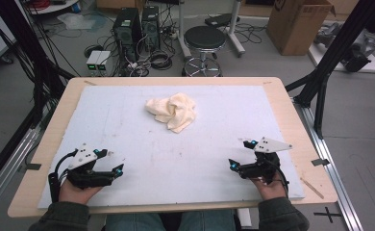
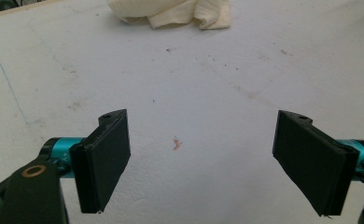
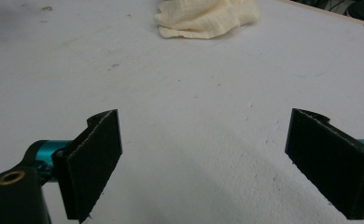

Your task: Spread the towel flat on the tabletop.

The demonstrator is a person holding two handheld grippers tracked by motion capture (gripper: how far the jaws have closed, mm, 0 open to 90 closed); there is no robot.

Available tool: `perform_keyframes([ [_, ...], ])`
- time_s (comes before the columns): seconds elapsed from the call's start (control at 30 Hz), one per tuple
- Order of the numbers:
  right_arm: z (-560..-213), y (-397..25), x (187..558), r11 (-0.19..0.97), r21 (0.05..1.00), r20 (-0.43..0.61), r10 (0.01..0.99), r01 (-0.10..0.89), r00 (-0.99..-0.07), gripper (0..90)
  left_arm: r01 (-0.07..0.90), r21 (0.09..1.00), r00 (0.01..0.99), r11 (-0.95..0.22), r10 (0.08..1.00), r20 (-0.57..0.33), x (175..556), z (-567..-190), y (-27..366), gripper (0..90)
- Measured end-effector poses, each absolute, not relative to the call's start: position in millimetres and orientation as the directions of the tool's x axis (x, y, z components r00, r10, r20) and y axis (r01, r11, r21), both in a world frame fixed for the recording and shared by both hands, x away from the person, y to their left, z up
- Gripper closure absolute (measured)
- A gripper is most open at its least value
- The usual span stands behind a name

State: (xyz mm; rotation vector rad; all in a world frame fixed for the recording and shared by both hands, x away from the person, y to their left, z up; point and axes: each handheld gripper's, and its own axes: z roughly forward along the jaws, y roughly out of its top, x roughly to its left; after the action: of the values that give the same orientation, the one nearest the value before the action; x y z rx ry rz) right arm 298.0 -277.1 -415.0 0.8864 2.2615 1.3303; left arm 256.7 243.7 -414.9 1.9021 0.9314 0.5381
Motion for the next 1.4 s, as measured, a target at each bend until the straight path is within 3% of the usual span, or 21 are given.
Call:
perform_keyframes([
  [1.4, -410, -264, 315, 0.377, 0.86, 0.009, 0.662, 0.343, -0.75, 10.2, 0.371, 0.883, 0.615, -0.287, 0.789, -0.002, 256, -414, 245, 19.5],
])
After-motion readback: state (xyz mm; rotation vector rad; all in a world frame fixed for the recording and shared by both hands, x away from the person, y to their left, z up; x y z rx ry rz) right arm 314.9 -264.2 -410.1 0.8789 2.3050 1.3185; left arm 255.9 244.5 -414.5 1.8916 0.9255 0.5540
